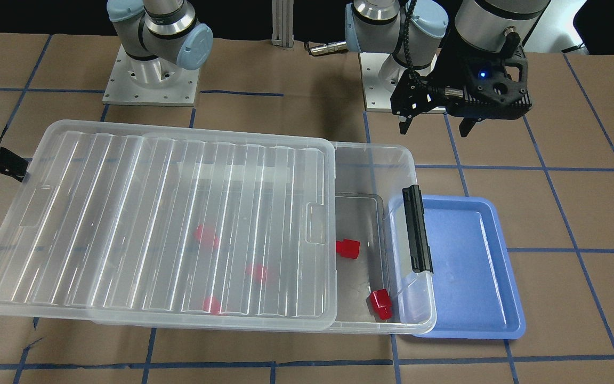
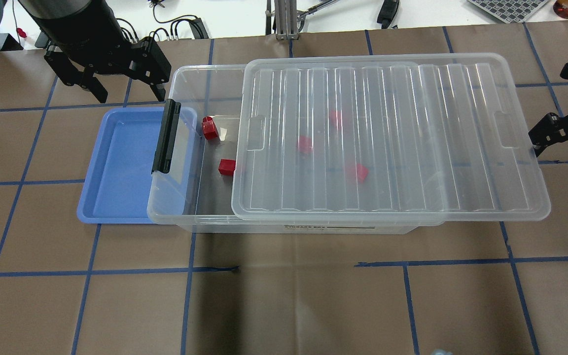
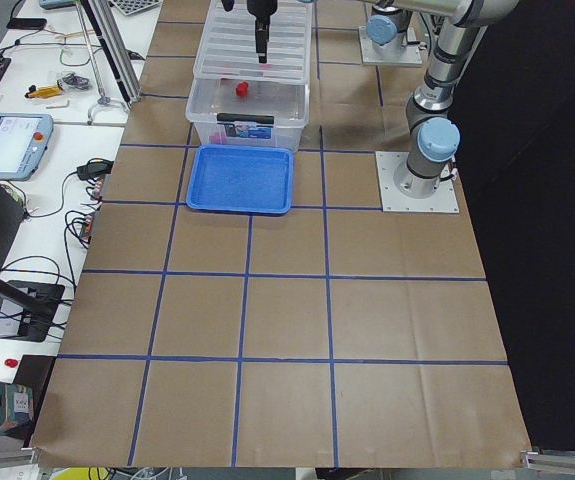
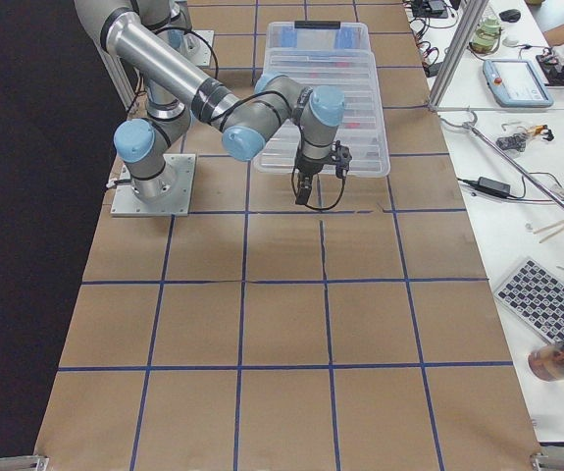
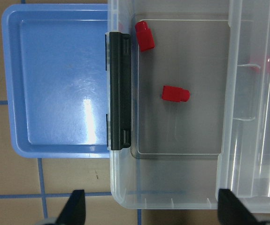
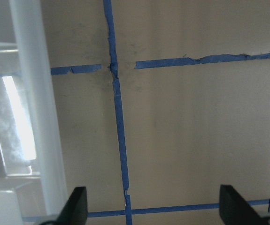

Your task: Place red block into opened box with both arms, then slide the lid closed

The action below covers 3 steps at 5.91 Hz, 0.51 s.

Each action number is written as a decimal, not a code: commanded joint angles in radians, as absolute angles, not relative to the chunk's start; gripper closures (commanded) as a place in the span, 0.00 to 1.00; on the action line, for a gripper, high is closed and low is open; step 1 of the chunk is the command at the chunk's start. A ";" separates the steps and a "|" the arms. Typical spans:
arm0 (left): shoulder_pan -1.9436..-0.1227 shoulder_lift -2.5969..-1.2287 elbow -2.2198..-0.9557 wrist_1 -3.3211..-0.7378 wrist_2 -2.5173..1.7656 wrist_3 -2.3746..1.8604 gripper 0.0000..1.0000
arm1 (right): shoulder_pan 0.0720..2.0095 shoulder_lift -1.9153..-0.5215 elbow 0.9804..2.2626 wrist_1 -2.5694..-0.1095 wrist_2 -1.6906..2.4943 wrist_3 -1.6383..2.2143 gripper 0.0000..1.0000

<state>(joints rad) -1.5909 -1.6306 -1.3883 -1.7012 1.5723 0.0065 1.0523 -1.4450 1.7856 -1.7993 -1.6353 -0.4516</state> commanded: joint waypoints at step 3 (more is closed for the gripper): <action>-1.591 -1.631 -1.388 -1.701 1.572 0.008 0.02 | 1.103 -1.445 1.786 -1.799 -1.634 -0.451 0.00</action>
